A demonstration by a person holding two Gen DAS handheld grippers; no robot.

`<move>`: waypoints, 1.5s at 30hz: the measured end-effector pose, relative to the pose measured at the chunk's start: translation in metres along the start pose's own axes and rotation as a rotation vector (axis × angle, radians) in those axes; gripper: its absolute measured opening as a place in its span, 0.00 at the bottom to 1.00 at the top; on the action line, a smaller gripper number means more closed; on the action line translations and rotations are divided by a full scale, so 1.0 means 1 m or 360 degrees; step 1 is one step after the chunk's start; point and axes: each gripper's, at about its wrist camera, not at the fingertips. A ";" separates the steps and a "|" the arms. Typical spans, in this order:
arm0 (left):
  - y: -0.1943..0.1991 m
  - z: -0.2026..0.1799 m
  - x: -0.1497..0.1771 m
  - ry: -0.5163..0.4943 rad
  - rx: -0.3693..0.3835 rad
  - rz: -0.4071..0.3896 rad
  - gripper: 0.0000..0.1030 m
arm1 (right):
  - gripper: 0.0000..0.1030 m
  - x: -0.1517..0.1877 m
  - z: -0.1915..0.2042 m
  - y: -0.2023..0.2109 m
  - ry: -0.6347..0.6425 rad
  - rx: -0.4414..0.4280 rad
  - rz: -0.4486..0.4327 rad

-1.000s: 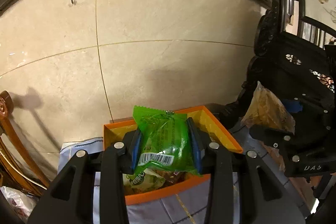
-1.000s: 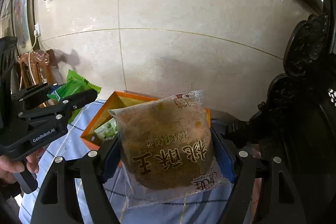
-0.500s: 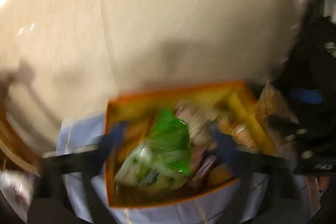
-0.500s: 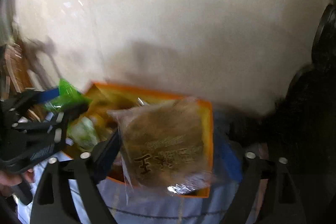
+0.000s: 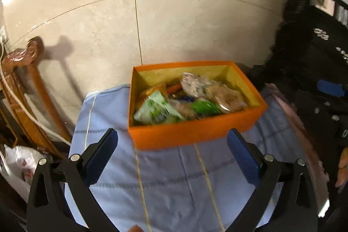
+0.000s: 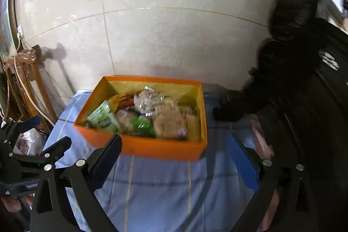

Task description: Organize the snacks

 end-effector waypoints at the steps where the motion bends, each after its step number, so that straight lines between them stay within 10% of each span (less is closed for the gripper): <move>1: 0.015 -0.003 0.009 -0.0008 0.0014 -0.0001 0.95 | 0.95 0.007 0.002 0.010 -0.0007 0.0007 0.0002; 23: 0.249 -0.032 0.147 0.0110 -0.0076 -0.0079 0.95 | 0.96 0.132 0.027 0.222 0.0041 0.0013 -0.0132; 45: 0.298 -0.078 0.200 0.0096 -0.0076 -0.0049 0.95 | 0.96 0.178 0.018 0.282 0.0085 0.0005 -0.0192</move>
Point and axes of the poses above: each gripper's, at about its wrist camera, not at the fingertips, and y roughly against the way its jaws point, z to its left, x to its underside, and after that the axes turned 10 degrees about y, right-handed
